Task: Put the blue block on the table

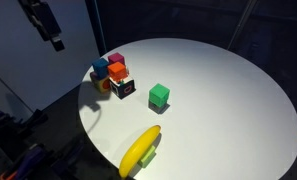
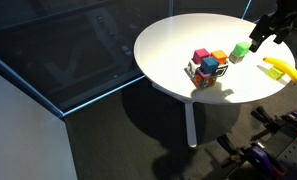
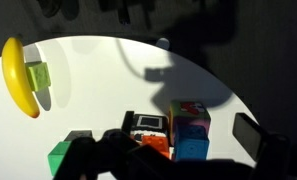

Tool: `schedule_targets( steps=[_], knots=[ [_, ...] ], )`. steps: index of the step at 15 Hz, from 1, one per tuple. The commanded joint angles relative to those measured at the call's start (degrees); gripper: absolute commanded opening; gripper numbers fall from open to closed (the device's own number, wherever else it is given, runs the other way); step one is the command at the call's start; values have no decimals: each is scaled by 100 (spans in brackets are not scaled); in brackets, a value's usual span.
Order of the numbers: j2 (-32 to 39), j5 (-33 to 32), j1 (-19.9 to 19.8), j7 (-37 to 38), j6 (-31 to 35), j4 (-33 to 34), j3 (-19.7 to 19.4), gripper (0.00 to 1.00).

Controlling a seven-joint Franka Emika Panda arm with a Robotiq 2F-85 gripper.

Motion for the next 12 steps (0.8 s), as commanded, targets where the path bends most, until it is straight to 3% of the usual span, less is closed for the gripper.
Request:
schedule_targets(
  steps=[1, 7, 12],
  knots=[
    [689, -65, -76, 673, -183, 575, 109, 100],
    [1441, -262, 16, 1187, -162, 1040, 101, 100],
    [1864, -407, 133, 873, 72, 1318, 38, 100]
  ],
)
